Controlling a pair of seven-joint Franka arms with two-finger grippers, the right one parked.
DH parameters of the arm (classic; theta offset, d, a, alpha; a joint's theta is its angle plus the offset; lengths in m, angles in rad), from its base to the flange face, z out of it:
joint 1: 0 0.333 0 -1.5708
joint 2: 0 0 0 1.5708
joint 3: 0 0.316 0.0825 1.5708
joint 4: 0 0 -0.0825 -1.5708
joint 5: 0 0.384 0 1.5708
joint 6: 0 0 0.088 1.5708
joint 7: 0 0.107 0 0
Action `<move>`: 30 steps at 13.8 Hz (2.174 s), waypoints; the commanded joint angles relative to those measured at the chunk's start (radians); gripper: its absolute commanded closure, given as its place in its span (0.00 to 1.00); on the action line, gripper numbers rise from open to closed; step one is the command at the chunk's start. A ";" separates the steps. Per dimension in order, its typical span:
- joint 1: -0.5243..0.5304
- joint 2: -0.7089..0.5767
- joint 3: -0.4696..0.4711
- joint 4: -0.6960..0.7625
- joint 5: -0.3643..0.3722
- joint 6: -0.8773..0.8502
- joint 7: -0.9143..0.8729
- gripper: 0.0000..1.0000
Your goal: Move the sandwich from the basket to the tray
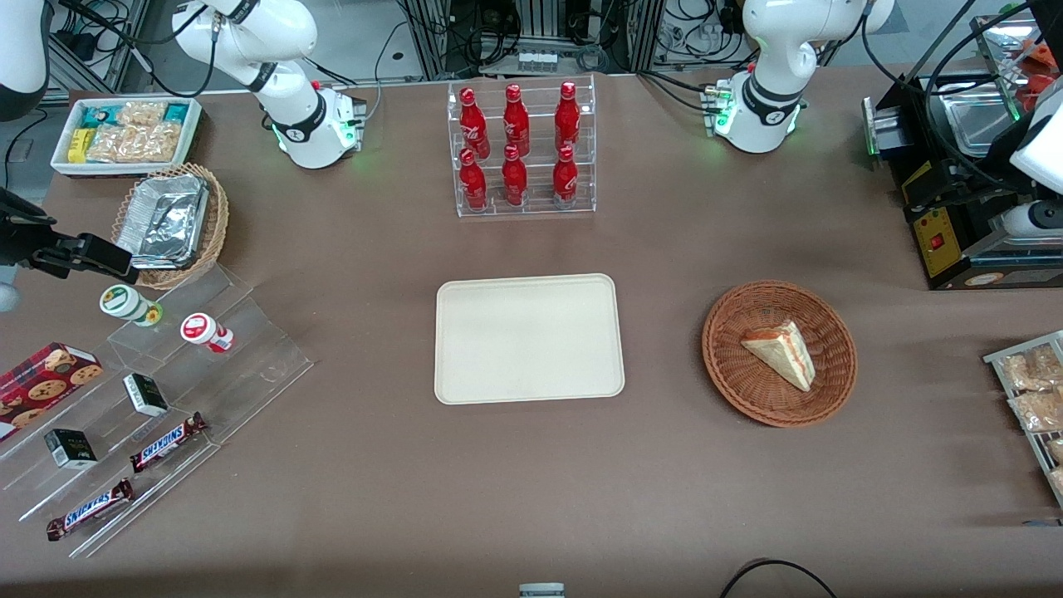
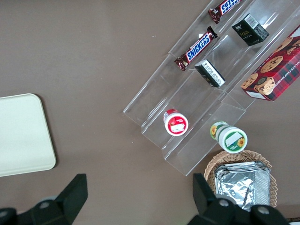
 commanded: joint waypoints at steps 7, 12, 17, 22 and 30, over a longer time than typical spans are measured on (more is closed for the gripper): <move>0.000 0.050 0.006 -0.079 0.003 0.192 -0.011 0.00; -0.007 0.055 0.002 -0.312 0.004 0.467 -0.233 0.00; -0.013 0.058 -0.009 -0.568 0.003 0.775 -0.524 0.00; -0.014 0.111 -0.040 -0.707 0.006 0.995 -0.678 0.00; -0.014 0.213 -0.049 -0.733 0.007 1.067 -0.704 0.00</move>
